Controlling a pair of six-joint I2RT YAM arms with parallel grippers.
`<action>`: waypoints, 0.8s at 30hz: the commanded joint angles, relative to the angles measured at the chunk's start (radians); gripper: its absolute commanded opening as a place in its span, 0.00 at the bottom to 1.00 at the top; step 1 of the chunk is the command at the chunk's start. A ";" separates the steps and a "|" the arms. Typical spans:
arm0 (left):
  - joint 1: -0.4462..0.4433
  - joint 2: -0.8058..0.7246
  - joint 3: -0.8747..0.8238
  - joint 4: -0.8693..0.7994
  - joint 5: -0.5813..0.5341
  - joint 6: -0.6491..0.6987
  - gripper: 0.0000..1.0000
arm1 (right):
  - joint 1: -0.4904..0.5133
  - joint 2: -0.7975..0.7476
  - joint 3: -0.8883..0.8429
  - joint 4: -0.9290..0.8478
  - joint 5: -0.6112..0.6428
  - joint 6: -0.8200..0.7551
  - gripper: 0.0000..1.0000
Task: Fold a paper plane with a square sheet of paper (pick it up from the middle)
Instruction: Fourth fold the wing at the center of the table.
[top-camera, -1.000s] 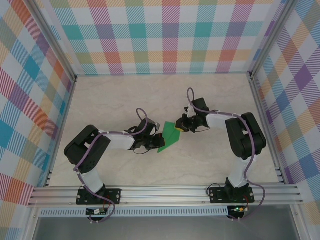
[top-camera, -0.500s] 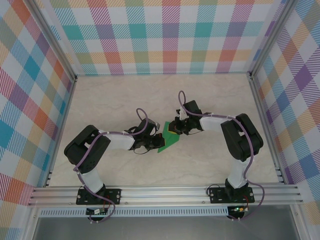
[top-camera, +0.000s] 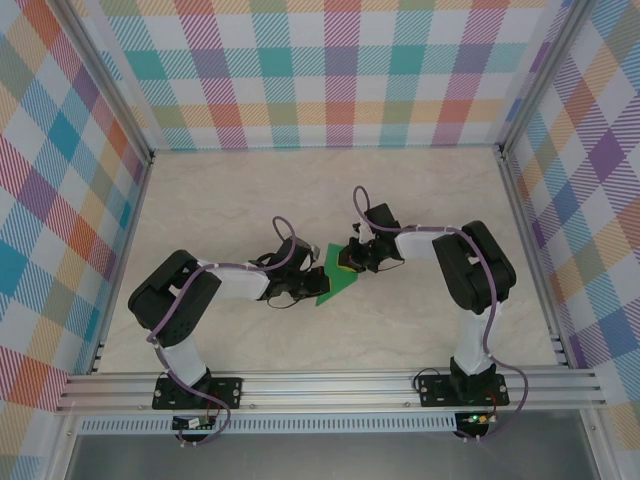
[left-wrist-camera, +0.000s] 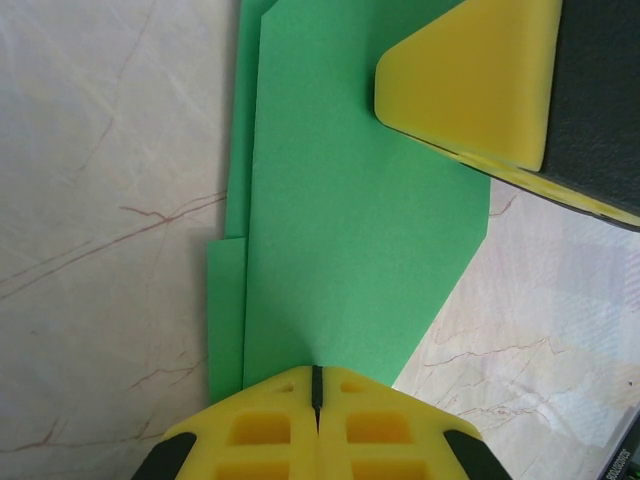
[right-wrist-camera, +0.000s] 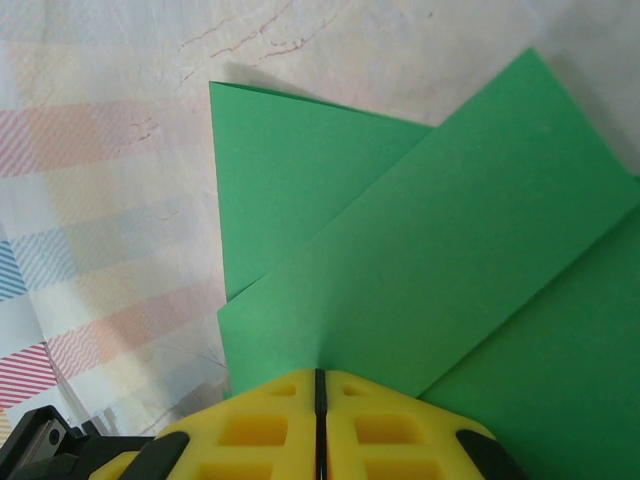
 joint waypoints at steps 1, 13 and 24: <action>0.002 0.066 -0.061 -0.191 -0.077 0.011 0.00 | -0.031 0.034 0.008 -0.018 0.076 -0.031 0.09; 0.001 0.071 -0.062 -0.175 -0.072 0.012 0.00 | -0.128 0.073 0.078 -0.043 0.059 -0.080 0.10; 0.001 0.057 -0.078 -0.168 -0.078 0.014 0.00 | -0.181 0.116 0.141 -0.078 0.056 -0.075 0.11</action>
